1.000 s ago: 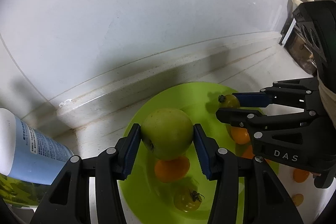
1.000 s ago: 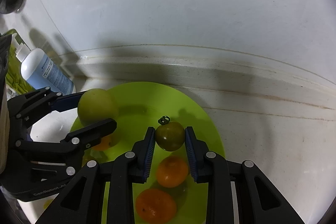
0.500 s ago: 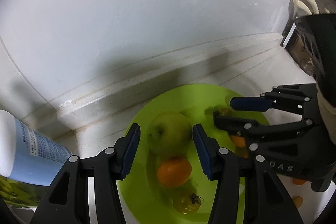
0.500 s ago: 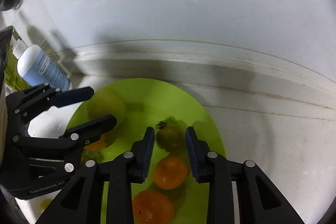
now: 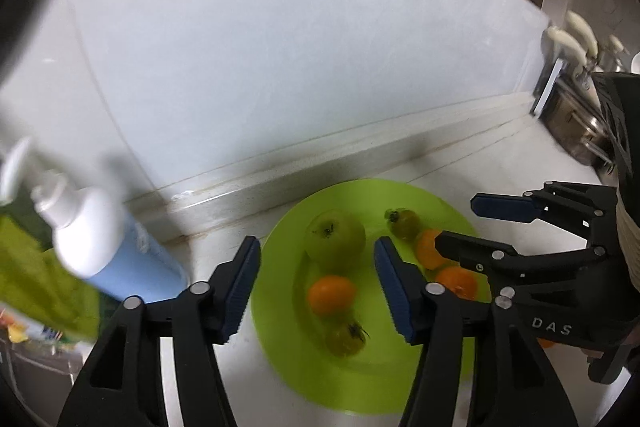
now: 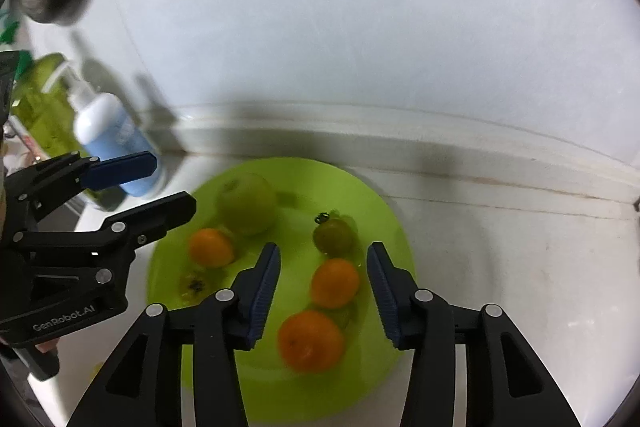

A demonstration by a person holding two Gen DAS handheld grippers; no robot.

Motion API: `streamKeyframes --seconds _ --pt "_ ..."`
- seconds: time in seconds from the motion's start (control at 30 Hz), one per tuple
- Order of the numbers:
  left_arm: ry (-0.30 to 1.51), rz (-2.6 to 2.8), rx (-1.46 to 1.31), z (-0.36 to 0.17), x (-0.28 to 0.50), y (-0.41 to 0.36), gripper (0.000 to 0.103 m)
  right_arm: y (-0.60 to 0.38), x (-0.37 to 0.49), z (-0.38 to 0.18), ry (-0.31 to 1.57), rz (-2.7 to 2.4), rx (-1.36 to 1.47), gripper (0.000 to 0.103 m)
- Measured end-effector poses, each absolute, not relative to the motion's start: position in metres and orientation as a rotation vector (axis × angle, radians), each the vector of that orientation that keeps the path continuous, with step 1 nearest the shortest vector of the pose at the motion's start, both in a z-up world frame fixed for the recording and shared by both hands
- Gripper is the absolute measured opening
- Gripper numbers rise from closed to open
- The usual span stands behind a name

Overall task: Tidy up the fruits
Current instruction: 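Lower both fruits onto the green plate and open both tools, then move both tools back toward the remaining fruits on the counter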

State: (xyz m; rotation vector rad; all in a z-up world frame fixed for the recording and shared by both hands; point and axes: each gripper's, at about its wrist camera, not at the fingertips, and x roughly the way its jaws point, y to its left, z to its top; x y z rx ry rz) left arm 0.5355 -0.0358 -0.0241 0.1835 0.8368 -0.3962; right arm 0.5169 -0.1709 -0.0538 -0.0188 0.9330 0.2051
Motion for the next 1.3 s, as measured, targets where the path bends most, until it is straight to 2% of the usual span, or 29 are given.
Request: streamKeyframes --seconds 0.27,0.57,0.67,0.93,1.3 --pt "0.742 -0.346 0.156 0.017 0.479 -0.012 0.071 -0.160 0.458 -0.009 0.779 0.188 -0.035 0.064" --pt "0.675 -0.316 0.133 0.041 0.424 0.012 0.077 -0.154 0.400 0.025 0.647 0.145 -0.063 0.069" --pt "0.645 -0.298 0.136 0.046 0.407 0.016 0.080 -0.152 0.381 0.034 0.614 0.138 -0.076 0.070" --pt "0.636 -0.277 0.121 0.044 0.368 0.027 0.081 -0.144 0.343 0.031 0.582 0.123 -0.078 0.070" --pt "0.683 -0.271 0.129 0.010 0.337 0.031 0.081 -0.145 0.308 0.001 0.632 0.099 -0.076 0.070"
